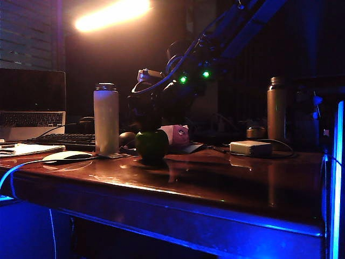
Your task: Stack the black thermos bottle cap from the table onto the green apple.
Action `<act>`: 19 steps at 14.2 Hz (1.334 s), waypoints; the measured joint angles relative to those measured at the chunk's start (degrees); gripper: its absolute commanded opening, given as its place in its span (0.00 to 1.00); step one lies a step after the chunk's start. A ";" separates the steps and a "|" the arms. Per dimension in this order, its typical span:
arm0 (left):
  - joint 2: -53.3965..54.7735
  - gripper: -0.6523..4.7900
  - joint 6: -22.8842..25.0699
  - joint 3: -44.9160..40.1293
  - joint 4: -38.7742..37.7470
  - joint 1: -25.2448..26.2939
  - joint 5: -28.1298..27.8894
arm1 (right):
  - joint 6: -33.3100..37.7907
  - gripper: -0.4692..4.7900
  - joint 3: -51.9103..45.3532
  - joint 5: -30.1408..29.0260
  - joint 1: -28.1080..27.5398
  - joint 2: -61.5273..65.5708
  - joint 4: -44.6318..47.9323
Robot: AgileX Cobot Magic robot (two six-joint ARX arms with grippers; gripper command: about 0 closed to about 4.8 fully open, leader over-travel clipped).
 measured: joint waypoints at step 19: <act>0.00 0.12 0.00 0.00 0.85 -0.02 0.02 | -8.57 0.09 4.74 13.70 -0.02 -23.61 -4.17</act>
